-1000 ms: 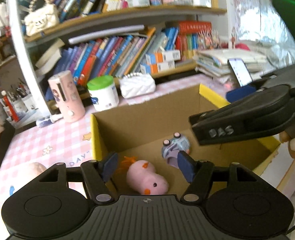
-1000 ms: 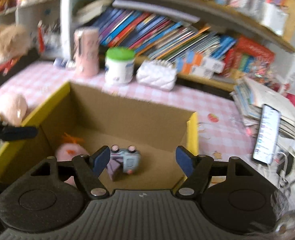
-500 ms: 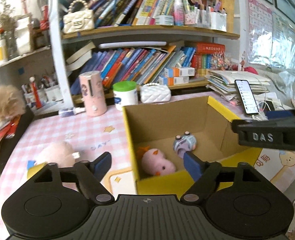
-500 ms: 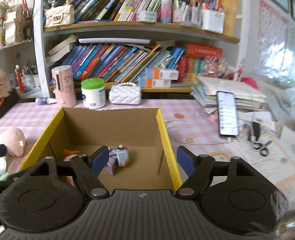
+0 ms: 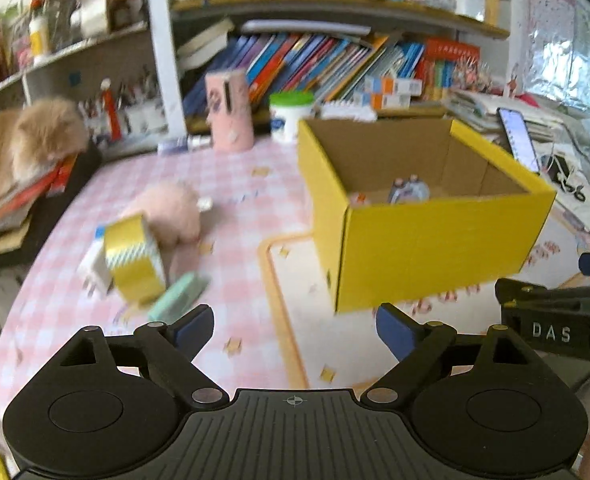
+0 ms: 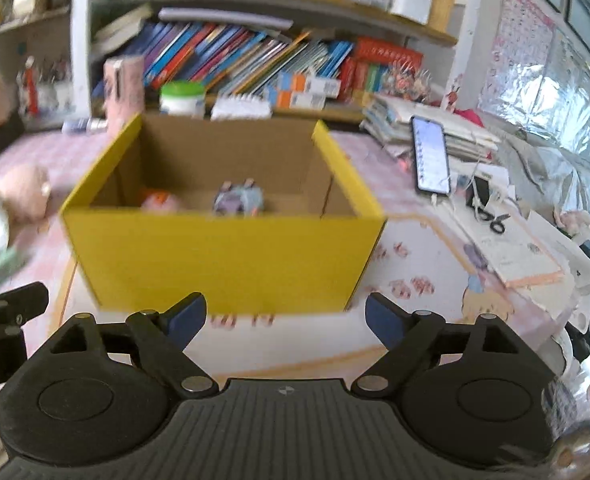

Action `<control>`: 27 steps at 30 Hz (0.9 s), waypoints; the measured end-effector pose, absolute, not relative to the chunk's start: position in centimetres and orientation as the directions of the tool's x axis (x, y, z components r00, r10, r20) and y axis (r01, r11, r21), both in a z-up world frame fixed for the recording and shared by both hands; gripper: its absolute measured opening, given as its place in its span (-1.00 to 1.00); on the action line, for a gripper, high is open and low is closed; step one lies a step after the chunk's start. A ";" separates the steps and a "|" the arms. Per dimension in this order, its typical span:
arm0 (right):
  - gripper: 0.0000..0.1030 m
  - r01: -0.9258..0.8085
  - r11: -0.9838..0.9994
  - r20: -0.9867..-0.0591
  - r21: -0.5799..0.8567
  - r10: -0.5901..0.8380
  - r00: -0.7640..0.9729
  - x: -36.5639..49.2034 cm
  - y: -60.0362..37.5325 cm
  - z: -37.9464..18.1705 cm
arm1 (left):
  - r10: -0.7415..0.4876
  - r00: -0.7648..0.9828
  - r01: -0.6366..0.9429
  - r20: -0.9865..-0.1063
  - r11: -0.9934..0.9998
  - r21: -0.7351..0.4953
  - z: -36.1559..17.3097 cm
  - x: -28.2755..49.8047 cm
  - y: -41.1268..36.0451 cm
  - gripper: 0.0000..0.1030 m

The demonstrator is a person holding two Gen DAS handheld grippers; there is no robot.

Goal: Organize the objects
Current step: 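Withdraw both grippers from the box back over the table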

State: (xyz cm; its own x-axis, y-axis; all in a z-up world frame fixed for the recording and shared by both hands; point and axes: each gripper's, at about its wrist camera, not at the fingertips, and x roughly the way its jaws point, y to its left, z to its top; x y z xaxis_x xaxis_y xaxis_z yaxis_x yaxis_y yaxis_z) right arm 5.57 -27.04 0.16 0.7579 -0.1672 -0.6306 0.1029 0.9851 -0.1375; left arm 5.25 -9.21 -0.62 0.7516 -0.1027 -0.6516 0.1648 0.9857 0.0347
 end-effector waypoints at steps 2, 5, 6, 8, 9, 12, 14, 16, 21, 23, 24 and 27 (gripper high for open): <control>0.72 0.083 0.987 -0.655 -0.137 -0.154 0.740 5.0 -26.2 -0.4 | -0.098 0.738 0.159 -0.668 0.987 0.031 -1.0 4.8 -8.5 0.76; 0.78 0.059 0.990 -0.681 -0.132 -0.133 0.720 4.3 -25.1 -1.0 | -0.090 0.725 0.156 -0.683 0.987 0.035 -1.4 4.1 -7.6 0.76; 0.79 0.053 0.990 -0.687 -0.130 -0.128 0.715 4.0 -24.7 -1.1 | -0.089 0.722 0.157 -0.687 0.987 0.037 -1.5 3.8 -7.4 0.76; 0.80 0.046 0.991 -0.703 -0.122 -0.119 0.701 3.6 -24.0 -1.5 | -0.086 0.715 0.159 -0.694 0.986 0.042 -1.7 3.3 -7.0 0.76; 0.80 0.045 0.992 -0.710 -0.119 -0.117 0.694 3.5 -23.8 -1.7 | -0.084 0.711 0.161 -0.698 0.986 0.045 -1.8 3.1 -6.8 0.76; 0.81 0.046 0.993 -0.733 -0.109 -0.111 0.671 3.0 -23.1 -2.2 | -0.077 0.702 0.159 -0.708 0.986 0.051 -2.2 2.4 -6.1 0.76; 0.82 0.046 0.994 -0.746 -0.104 -0.108 0.658 2.7 -22.6 -2.6 | -0.071 0.697 0.152 -0.714 0.987 0.051 -2.4 1.9 -5.6 0.76; 0.83 0.041 0.994 -0.758 -0.101 -0.104 0.644 2.3 -22.0 -3.1 | -0.068 0.688 0.149 -0.722 0.988 0.049 -2.6 1.6 -5.1 0.76; 0.85 0.028 0.995 -0.775 -0.095 -0.092 0.625 1.5 -20.8 -3.7 | -0.061 0.675 0.147 -0.735 0.988 0.053 -3.0 0.7 -4.0 0.76; 0.85 0.021 0.996 -0.780 -0.092 -0.085 0.620 1.1 -20.3 -3.8 | -0.059 0.668 0.149 -0.742 0.987 0.056 -3.2 0.3 -3.6 0.76; 0.85 0.017 0.996 -0.782 -0.089 -0.081 0.617 1.0 -20.0 -3.9 | -0.057 0.665 0.150 -0.744 0.987 0.058 -3.3 0.2 -3.4 0.76; 0.85 0.002 0.997 -0.790 -0.082 -0.067 0.610 0.7 -19.2 -4.2 | -0.051 0.657 0.146 -0.752 0.987 0.061 -3.5 -0.2 -2.8 0.76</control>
